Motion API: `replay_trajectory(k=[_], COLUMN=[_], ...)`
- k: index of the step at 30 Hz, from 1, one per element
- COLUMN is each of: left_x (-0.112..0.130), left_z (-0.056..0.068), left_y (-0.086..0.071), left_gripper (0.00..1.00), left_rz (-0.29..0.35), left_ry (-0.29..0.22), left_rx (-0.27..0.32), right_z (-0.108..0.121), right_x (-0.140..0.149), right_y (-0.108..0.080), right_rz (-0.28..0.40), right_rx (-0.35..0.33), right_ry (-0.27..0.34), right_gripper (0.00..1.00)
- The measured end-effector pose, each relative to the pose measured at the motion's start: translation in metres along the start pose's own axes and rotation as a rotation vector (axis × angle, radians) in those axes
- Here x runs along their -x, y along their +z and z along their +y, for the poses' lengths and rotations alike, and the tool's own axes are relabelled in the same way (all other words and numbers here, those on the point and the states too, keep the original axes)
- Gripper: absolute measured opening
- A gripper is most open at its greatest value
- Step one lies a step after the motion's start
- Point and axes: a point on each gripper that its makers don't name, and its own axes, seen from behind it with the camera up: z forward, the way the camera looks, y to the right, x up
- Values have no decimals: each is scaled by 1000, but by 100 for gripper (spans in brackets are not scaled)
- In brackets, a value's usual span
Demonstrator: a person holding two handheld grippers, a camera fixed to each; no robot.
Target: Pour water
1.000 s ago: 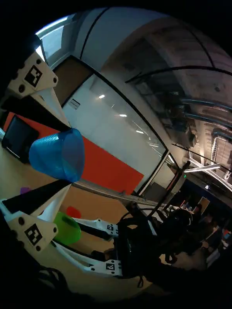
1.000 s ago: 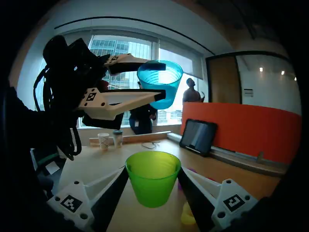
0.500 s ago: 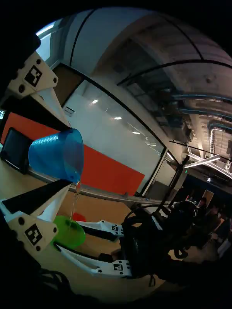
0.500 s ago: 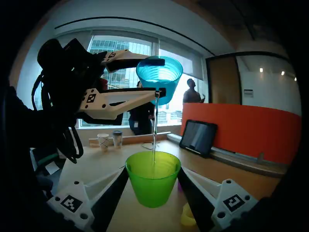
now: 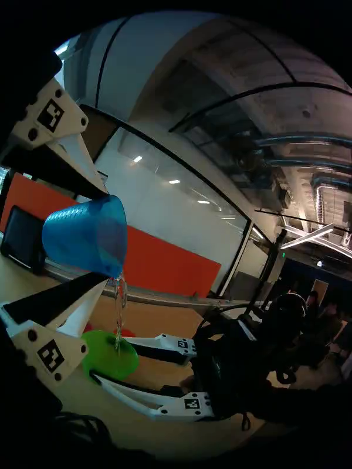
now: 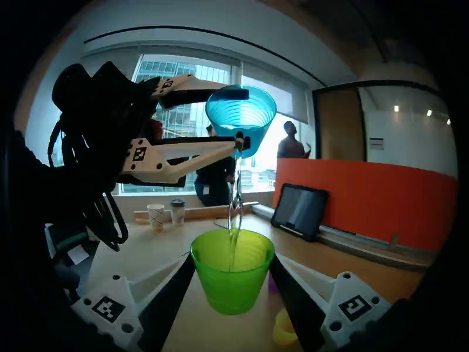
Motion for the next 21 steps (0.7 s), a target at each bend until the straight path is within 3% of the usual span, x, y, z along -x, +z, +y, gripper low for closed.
replay_trajectory(k=[21], left_x=[-11], left_z=[-7], left_y=[-4], left_gripper=[86], left_rz=[5], left_ry=[109], left_rx=[-11], right_z=[2], right_x=[-2], right_y=[-1], right_rz=[5], right_rx=[2], right_ry=[-8], right_gripper=[91])
